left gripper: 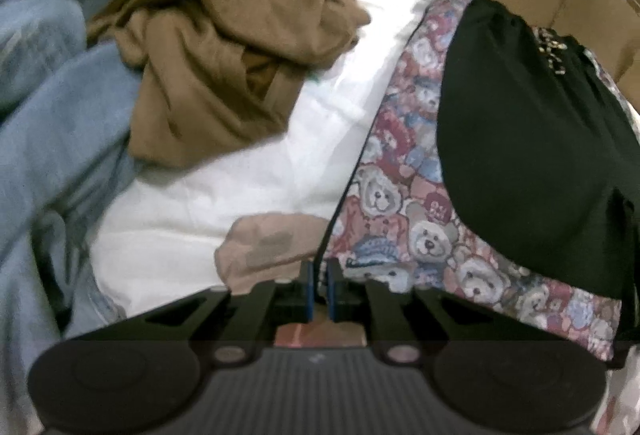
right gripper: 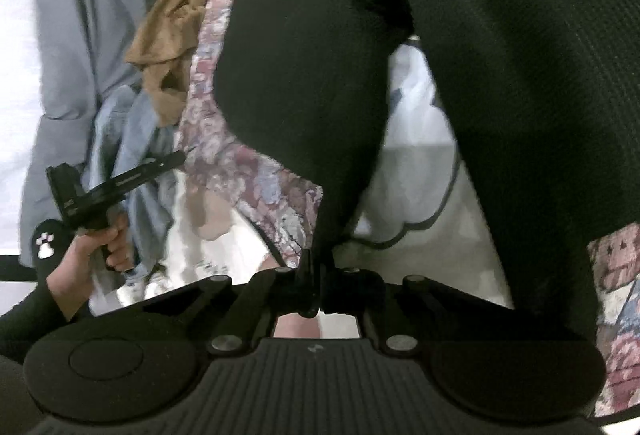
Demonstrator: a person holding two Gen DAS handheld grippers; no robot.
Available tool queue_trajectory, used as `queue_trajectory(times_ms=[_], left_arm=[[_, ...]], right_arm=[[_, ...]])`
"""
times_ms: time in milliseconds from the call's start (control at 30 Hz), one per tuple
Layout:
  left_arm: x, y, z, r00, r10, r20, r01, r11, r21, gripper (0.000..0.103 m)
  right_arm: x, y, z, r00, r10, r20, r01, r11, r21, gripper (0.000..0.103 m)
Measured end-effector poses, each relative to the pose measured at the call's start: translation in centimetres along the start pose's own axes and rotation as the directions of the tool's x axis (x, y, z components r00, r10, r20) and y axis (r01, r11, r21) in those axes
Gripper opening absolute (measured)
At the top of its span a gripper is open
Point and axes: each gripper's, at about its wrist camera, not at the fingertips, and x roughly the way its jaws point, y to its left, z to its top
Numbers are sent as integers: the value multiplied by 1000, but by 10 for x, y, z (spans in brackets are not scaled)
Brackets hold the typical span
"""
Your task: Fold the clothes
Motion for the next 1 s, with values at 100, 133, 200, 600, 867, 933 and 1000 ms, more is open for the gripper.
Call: queue_trajectory(times_ms=[100,133,200,600,867,933,1000], left_arm=[[-11,3,4,1000,-7,2,7,1000,-8,6],[-13,5,5,1000,-7,2,7,1000,-12,6],[-15,7,5,1000,-6,-1,6,1000,-15,6],[-14,7,7,999,36,-14,-35,999,20,6],[13,6,2,994,83,-69,-80,996,45,7],[21,4,1,991,99,-85,-93,993,67,7],[27,4,0,989,115,-98,-108,991,76,7]], right_arm=[[-5,7,-1,999,35,-2,-35,999,-15,0],[-7,9,-2,999,42,-5,-42,999,-17,0],[-9,11,-3,999,47,-11,-47,999,-18,0],[-8,13,1,999,32,-28,-33,999,-39,0],[0,13,-1,999,7,-39,-9,999,-38,0],[-1,14,0,999,6,-39,-8,999,-38,0],[-5,14,-2,999,0,-43,-2,999,-43,2]])
